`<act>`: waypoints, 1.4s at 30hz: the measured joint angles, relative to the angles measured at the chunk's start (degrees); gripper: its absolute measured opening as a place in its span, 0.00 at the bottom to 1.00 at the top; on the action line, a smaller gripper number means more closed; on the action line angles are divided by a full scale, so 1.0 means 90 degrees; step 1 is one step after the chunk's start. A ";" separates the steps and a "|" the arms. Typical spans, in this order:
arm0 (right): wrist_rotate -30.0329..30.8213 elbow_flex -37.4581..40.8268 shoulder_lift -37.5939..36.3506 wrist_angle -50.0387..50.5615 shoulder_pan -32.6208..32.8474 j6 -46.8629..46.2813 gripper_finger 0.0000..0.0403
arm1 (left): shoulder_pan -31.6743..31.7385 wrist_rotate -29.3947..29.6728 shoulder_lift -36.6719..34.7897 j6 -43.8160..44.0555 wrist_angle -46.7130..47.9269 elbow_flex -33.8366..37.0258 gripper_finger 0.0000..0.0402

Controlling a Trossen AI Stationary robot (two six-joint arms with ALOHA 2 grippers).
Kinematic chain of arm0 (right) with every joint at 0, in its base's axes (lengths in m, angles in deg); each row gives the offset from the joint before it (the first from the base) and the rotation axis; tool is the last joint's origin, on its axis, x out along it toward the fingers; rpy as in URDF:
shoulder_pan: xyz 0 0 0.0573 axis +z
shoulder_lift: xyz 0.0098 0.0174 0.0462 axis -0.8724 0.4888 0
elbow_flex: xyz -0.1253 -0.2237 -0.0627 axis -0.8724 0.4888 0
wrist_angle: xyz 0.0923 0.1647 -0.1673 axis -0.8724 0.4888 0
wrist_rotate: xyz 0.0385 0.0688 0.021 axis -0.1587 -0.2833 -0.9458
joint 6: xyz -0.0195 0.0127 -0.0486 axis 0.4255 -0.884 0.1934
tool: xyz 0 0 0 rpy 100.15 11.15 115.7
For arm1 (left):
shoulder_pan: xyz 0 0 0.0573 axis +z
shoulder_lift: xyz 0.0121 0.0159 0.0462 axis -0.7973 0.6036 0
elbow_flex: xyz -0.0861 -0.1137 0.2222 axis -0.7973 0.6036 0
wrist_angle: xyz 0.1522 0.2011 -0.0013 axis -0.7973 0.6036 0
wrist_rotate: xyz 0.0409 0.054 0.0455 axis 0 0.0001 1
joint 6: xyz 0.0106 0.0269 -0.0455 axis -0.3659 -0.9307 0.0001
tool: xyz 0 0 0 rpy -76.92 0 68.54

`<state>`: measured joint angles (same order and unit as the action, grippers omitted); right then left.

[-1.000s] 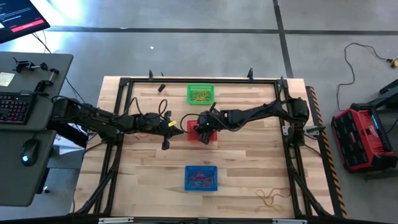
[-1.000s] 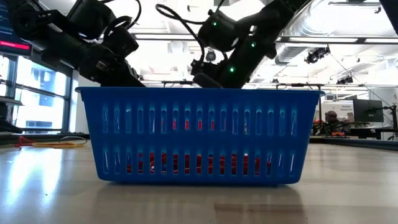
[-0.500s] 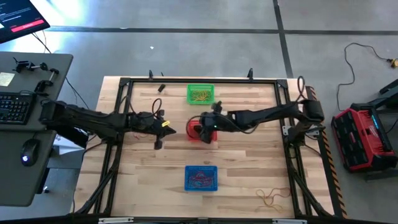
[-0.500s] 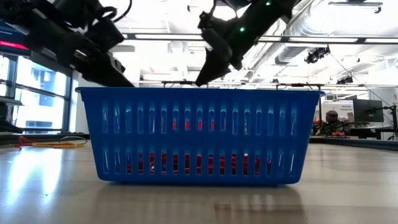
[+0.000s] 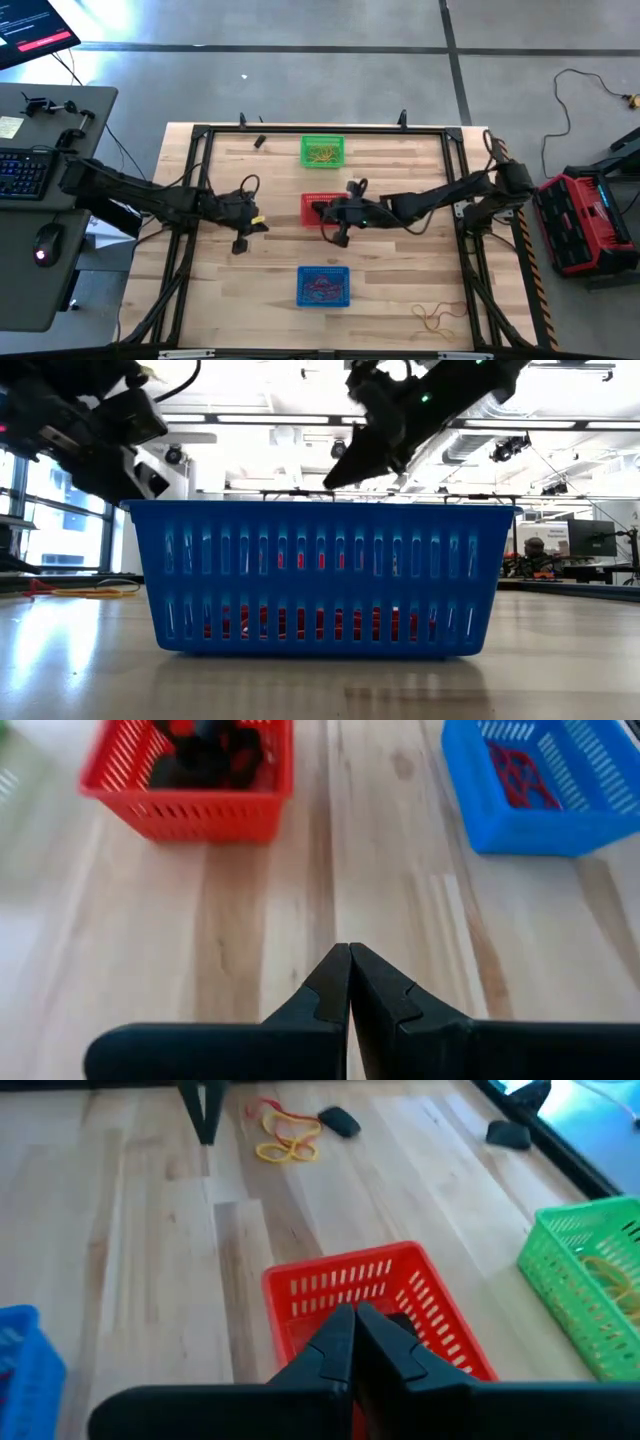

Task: Sort rubber bands into baskets
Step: Put the red rubber band into the blue bin

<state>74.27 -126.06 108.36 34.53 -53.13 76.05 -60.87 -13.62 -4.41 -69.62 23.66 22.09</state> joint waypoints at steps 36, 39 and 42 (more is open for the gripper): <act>-0.0238 0.2079 -0.0609 -0.3163 0.0502 0.0147 0.00 | -0.1923 0.0818 0.0038 0.4277 0.5558 -0.1396 0.24; -0.0238 0.2077 -0.0609 -0.3163 0.0526 0.0184 0.00 | -0.1899 0.1169 0.0119 0.4107 0.5673 -0.1396 0.29; -0.0238 0.2077 -0.0609 -0.3162 0.0526 0.0183 0.00 | -0.1737 0.1367 0.0280 0.4395 0.5679 -0.1396 0.31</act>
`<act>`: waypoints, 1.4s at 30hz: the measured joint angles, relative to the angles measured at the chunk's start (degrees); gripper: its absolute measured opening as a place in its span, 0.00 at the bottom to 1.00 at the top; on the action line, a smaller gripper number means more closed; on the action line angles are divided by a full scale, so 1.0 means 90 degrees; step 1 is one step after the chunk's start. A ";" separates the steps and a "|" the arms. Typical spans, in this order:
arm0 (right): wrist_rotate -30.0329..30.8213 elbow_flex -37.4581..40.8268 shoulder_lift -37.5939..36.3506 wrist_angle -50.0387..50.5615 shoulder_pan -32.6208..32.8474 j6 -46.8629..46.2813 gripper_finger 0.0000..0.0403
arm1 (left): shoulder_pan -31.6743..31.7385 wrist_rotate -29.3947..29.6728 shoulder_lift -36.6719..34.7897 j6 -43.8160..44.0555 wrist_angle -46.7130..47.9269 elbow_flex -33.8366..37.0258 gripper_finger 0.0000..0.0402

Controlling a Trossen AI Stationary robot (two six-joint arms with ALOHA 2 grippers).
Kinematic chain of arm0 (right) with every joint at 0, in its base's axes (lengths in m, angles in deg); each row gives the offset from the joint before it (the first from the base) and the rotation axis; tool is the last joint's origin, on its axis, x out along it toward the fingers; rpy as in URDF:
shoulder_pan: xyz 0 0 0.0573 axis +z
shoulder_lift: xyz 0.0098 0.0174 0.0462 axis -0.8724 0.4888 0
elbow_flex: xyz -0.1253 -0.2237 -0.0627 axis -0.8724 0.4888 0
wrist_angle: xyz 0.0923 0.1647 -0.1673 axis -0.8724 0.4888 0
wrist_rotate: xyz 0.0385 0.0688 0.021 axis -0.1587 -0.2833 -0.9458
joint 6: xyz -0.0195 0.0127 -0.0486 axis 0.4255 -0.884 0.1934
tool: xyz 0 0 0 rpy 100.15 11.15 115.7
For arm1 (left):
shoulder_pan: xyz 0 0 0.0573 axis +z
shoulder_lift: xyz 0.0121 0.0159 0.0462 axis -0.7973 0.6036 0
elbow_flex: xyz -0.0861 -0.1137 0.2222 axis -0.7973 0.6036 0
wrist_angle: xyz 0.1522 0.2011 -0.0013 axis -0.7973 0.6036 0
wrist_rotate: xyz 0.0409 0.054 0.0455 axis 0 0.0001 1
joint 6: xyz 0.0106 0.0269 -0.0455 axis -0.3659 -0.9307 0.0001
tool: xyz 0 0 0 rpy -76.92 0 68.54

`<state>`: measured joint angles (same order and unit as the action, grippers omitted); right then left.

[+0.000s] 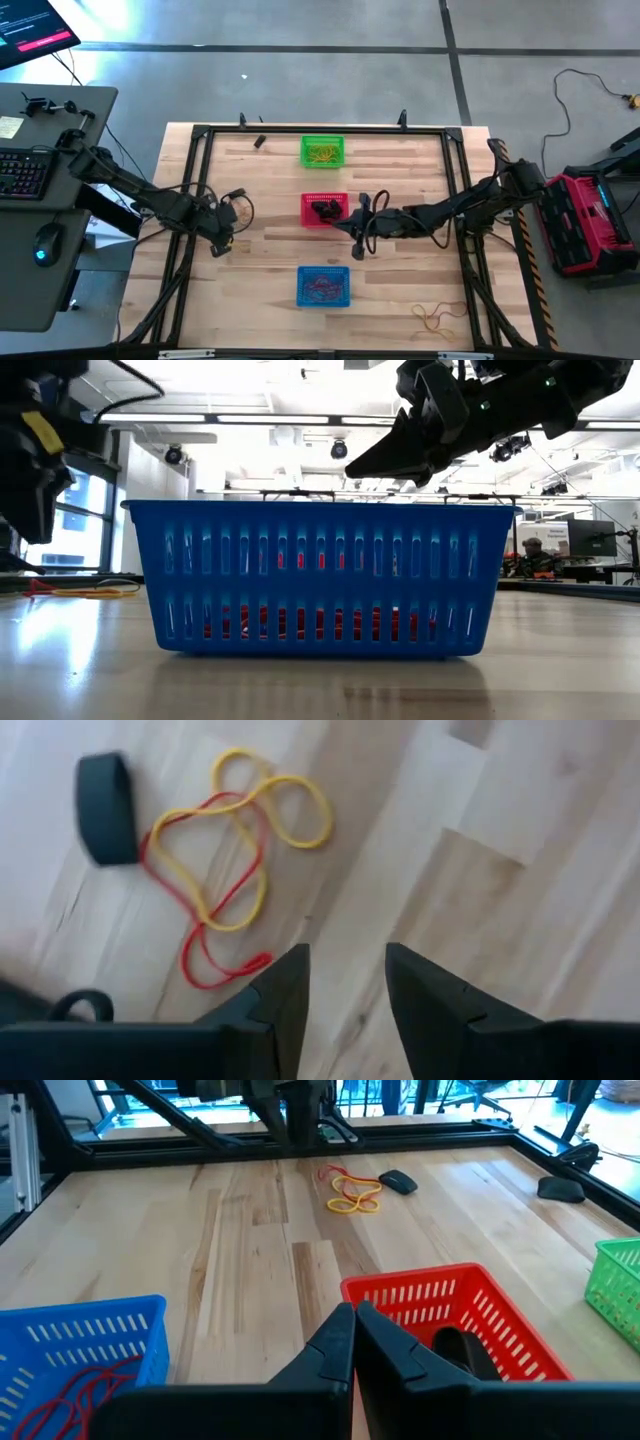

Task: Sort rubber bands into baskets
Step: Put the red rubber band into the blue bin

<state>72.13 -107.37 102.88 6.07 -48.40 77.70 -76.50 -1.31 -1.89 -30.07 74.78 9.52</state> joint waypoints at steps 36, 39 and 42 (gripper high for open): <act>-0.0049 -0.0007 0.0002 -0.0001 0.0022 -0.0021 0.00 | 0.1889 -0.0357 0.3189 -0.0897 0.0220 -0.0015 0.32; -0.0049 -0.0007 0.0002 -0.0001 0.0022 -0.0021 0.00 | 0.1879 -0.0426 0.3228 -0.0916 0.0211 -0.0017 0.32; -0.0049 -0.0007 0.0002 -0.0001 0.0022 -0.0021 0.00 | 0.1877 -0.0416 0.3231 -0.0943 0.0119 -0.0015 0.32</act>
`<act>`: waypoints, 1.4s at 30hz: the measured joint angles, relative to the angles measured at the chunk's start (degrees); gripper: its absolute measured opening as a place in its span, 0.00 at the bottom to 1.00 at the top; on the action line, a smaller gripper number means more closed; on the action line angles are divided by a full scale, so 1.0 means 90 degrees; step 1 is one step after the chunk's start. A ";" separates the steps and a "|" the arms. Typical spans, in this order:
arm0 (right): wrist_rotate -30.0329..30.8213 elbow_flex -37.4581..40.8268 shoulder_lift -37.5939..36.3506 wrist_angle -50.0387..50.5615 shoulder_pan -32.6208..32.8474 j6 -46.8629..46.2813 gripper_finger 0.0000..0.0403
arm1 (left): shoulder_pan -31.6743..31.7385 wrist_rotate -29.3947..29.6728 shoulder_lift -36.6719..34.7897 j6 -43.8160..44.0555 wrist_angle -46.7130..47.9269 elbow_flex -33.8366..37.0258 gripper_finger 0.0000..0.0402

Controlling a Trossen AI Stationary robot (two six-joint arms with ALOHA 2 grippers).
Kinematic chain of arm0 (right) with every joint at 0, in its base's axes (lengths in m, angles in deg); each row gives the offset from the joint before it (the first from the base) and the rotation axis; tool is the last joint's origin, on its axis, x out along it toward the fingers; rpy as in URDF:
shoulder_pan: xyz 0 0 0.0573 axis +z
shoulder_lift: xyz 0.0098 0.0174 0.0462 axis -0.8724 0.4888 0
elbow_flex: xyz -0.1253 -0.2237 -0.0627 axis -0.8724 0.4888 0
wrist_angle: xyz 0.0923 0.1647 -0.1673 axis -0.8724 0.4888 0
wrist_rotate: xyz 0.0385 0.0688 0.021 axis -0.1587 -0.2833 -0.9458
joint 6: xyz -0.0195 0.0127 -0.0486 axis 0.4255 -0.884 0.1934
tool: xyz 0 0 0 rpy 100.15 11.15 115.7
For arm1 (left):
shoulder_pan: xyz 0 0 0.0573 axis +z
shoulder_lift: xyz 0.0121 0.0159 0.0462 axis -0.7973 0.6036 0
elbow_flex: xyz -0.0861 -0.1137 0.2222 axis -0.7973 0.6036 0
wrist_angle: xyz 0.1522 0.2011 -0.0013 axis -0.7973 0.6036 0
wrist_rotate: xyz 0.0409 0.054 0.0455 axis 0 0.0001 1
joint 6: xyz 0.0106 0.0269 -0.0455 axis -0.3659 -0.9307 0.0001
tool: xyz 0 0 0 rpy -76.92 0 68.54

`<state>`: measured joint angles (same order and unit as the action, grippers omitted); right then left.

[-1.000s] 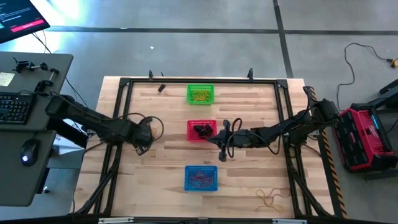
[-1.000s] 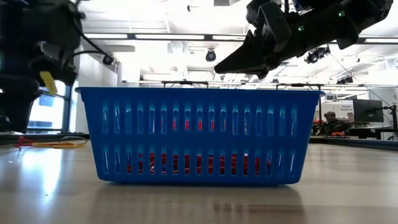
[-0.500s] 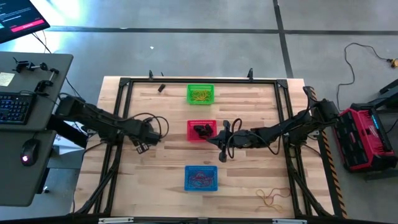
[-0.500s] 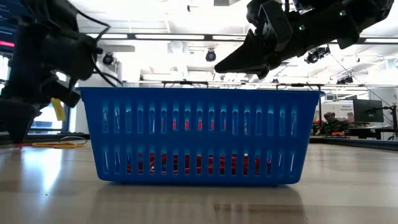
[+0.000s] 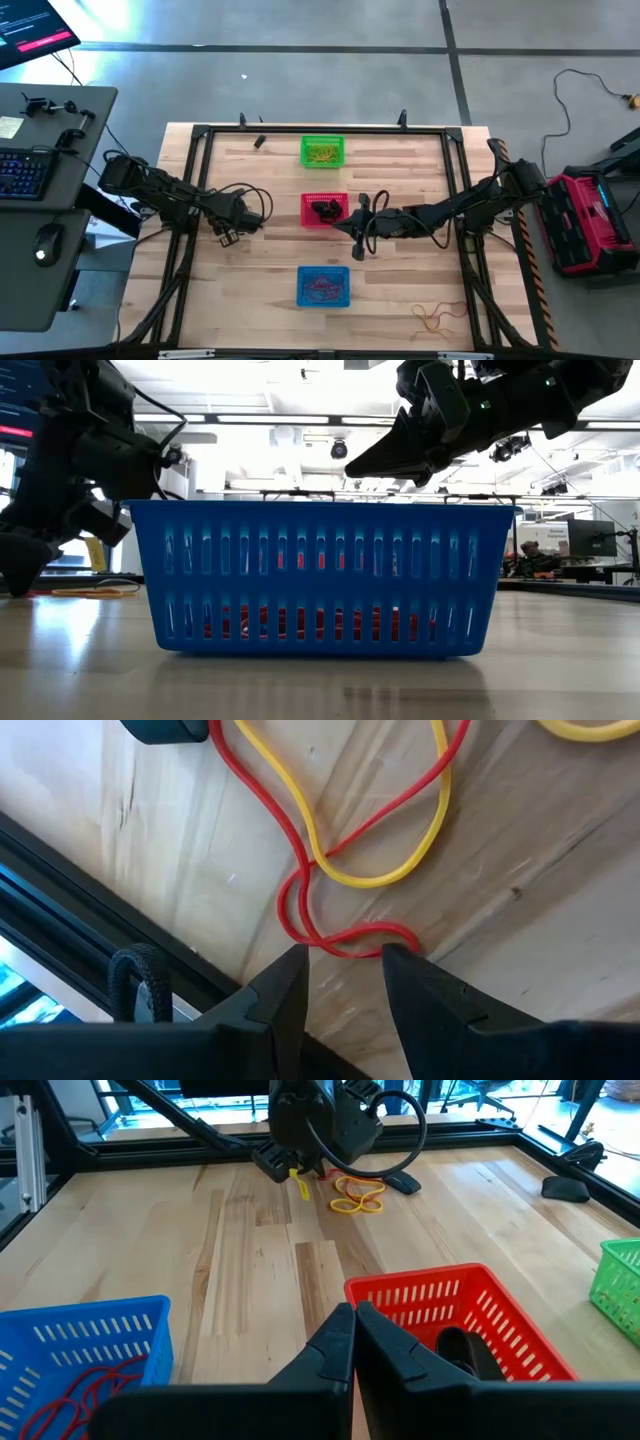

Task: Sort rubber bands into baskets
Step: Put the red rubber band into the blue bin

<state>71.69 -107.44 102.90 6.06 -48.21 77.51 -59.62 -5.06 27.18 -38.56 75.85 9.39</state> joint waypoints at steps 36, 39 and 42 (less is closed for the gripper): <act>0.0075 0.0000 0.0002 0.0000 0.0185 0.0087 0.00 | -0.1281 -0.0820 -0.0585 0.0223 0.1116 -0.1499 0.00; 0.0075 0.0000 0.0002 0.0002 0.0185 0.0087 0.00 | -0.1319 -0.0723 -0.0610 0.0527 0.1049 -0.1552 0.01; 0.0075 0.0000 0.0002 0.0001 0.0186 0.0087 0.00 | -0.1267 -0.0642 -0.0547 0.1081 0.1060 -0.1525 0.04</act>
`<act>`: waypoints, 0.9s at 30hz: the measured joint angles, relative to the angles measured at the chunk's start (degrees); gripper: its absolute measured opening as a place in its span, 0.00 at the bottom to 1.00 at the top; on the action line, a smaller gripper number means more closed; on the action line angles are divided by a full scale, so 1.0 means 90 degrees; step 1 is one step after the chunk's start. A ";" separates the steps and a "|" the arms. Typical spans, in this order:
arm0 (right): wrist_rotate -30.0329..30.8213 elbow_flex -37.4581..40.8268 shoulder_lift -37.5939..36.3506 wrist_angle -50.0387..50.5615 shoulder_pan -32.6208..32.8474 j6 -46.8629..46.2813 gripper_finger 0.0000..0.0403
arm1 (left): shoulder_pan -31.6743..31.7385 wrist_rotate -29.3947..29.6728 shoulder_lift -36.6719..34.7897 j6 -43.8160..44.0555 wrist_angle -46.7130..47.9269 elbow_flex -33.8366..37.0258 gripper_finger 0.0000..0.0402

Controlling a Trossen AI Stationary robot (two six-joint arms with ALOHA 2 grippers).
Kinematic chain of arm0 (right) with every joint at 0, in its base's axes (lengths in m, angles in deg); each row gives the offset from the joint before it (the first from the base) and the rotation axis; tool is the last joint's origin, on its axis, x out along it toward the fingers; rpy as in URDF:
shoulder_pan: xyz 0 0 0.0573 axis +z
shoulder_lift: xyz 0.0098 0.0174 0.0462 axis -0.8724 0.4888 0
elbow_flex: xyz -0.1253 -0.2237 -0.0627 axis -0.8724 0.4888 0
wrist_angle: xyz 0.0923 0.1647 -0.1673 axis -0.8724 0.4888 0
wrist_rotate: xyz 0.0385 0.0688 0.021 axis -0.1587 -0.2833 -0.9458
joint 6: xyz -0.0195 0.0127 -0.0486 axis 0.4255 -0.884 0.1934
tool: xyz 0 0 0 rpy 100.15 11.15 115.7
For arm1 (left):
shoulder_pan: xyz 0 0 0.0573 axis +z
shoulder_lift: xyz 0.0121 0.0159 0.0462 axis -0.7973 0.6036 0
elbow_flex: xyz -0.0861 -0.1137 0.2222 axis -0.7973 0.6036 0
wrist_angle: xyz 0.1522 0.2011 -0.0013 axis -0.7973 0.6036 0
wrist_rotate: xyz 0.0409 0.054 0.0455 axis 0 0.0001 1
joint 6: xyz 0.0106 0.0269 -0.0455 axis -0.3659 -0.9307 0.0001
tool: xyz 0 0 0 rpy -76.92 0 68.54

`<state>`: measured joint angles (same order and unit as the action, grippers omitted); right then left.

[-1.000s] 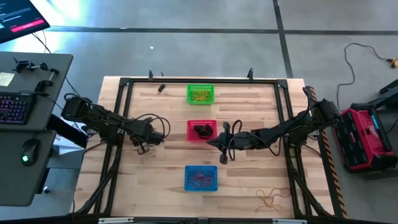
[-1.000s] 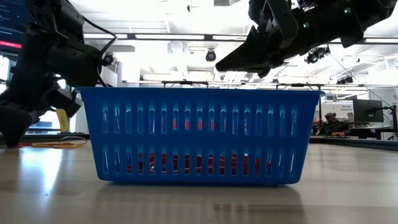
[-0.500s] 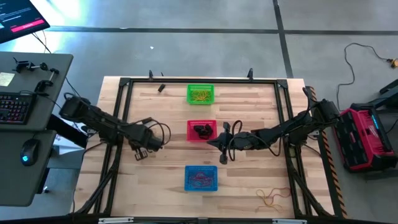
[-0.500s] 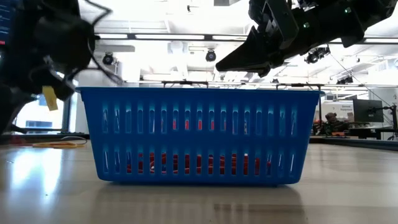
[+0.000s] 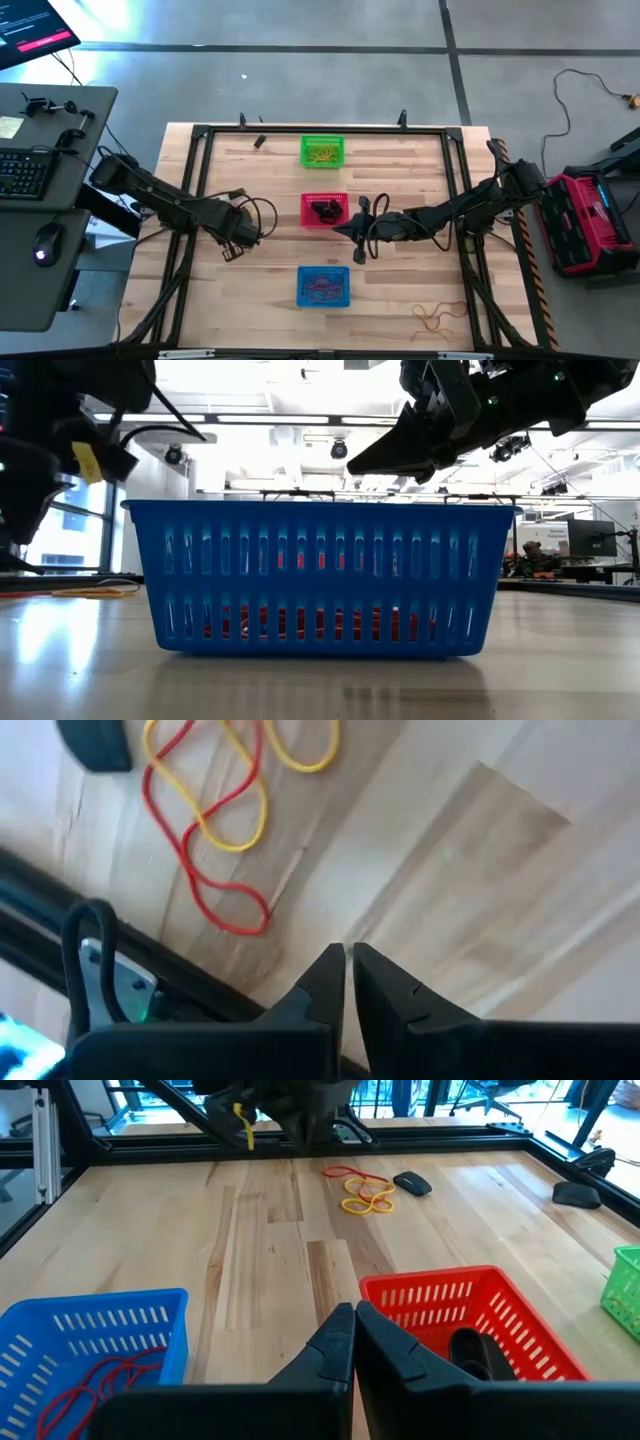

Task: Sort rubber bands into baskets
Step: Put the red rubber band into the blue bin

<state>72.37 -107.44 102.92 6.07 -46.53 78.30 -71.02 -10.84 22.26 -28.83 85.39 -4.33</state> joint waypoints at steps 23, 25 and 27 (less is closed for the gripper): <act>-0.0049 0.0000 0.0015 0.0147 0.0008 -0.0015 0.00 | 0.1028 0.0343 0.0121 -0.0208 -0.1171 0.1690 0.29; -0.0051 0.0000 0.0015 0.0147 0.0008 -0.0015 0.00 | 0.1176 0.0296 0.0098 -0.0257 -0.1271 0.1804 0.29; -0.0049 0.0000 0.0015 0.0147 0.0008 -0.0015 0.00 | 0.1277 0.0267 0.0100 -0.0381 -0.1273 0.1819 0.29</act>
<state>71.93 -107.44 103.05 7.40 -46.46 78.17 -59.52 -8.43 23.16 -32.26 73.93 12.04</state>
